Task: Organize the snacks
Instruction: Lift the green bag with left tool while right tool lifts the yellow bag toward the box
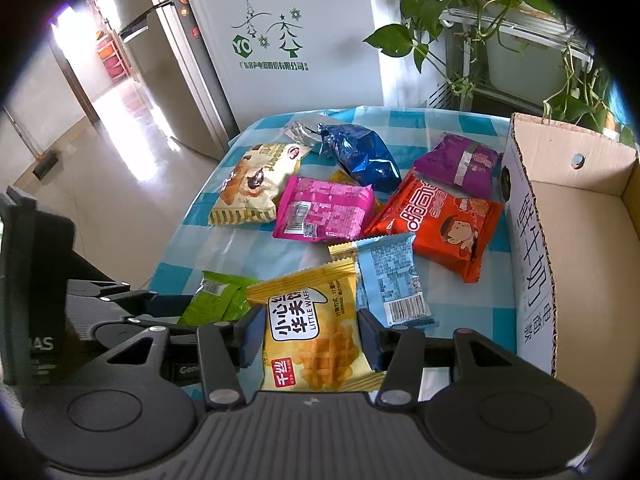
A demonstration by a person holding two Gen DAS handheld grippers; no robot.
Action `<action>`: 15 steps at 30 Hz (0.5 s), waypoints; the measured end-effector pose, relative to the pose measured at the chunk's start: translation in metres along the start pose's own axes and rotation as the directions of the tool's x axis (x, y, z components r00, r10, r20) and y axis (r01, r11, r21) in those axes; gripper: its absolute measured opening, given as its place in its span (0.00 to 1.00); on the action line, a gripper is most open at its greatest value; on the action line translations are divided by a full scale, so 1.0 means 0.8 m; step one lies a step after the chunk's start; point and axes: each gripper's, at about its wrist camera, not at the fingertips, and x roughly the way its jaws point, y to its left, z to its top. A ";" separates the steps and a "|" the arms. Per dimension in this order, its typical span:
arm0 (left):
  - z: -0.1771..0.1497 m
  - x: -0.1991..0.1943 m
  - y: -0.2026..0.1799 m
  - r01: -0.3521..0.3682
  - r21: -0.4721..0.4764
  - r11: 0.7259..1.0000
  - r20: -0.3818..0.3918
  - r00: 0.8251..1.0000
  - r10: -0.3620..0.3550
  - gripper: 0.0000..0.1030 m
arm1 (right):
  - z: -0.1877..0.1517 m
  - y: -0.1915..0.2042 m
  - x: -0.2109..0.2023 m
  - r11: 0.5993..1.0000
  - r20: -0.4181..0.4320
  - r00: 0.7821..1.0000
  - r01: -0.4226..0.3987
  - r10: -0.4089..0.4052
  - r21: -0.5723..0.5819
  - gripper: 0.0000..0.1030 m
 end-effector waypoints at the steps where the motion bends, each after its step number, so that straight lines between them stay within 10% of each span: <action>1: -0.001 -0.002 0.002 -0.001 -0.005 1.000 0.004 1.000 0.001 0.49 | 0.000 0.000 -0.001 1.000 0.002 1.000 -0.001 0.001 0.002 0.55; 15: 0.013 -0.040 0.020 0.058 -0.072 0.996 0.093 0.994 -0.051 0.49 | 0.008 -0.001 -0.018 1.000 0.055 0.998 -0.019 0.017 0.020 0.55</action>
